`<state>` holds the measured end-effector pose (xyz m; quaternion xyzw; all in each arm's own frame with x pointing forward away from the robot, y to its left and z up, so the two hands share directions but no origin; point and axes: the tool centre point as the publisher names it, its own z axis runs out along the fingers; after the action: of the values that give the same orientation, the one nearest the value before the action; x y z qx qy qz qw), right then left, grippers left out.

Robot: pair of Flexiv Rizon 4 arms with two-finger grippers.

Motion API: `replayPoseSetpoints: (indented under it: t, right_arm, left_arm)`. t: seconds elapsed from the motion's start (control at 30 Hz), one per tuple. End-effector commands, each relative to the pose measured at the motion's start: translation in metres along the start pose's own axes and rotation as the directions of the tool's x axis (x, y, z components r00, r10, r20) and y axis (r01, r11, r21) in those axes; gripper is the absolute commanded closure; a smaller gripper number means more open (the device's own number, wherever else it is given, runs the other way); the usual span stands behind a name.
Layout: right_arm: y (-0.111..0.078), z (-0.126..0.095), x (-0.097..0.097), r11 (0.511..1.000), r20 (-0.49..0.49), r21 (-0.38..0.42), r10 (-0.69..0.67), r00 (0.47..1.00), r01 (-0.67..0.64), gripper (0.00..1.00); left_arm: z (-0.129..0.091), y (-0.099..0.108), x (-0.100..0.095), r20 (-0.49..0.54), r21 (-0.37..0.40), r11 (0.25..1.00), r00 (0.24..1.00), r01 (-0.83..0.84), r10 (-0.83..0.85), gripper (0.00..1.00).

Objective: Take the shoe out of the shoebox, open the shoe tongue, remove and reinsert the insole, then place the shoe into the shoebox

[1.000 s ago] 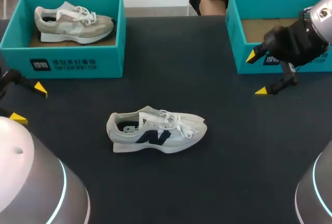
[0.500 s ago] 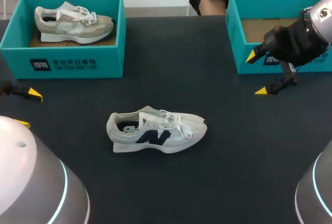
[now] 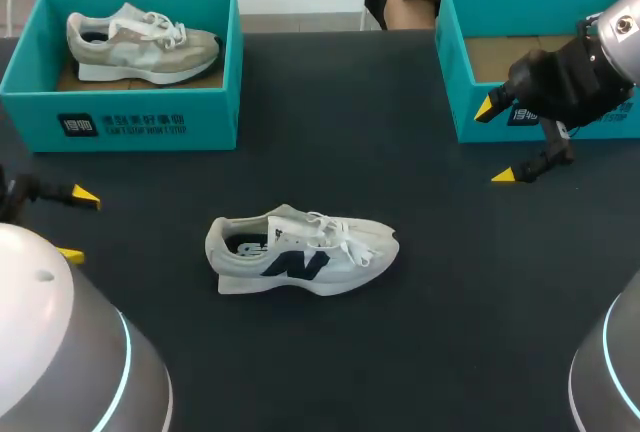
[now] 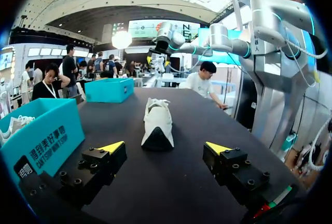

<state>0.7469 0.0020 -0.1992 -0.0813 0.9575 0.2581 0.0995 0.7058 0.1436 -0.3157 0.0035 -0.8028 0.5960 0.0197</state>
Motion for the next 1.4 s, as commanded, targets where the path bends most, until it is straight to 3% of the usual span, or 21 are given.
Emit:
replayPoseSetpoints:
  t: [0.03,0.27,0.6,0.8,1.4]
  right_arm:
    - [0.0,0.001,-0.001,1.0,0.0,0.003,0.0,1.0,0.0,0.0]
    - [0.0,0.001,-0.001,1.0,0.0,0.003,0.0,1.0,0.0,0.0]
    - [0.0,0.001,-0.001,1.0,0.0,0.003,0.0,1.0,0.0,0.0]
    - [0.0,0.001,-0.001,1.0,0.0,0.003,0.0,1.0,0.0,0.0]
    - [0.0,0.001,-0.001,1.0,0.0,0.003,0.0,1.0,0.0,0.0]
  left_arm:
    - [0.02,0.015,-0.001,0.011,-0.01,1.0,1.0,-0.027,0.027,0.0]
    - [0.042,0.04,-0.008,0.041,-0.065,0.988,0.989,-0.138,0.141,0.0]
    - [0.072,0.06,-0.026,0.087,-0.062,0.996,0.994,-0.062,0.068,0.0]
    - [0.09,0.061,-0.024,0.091,-0.057,0.997,0.995,-0.047,0.052,0.0]
    - [0.09,0.061,-0.024,0.091,-0.057,0.997,0.995,-0.047,0.052,0.0]
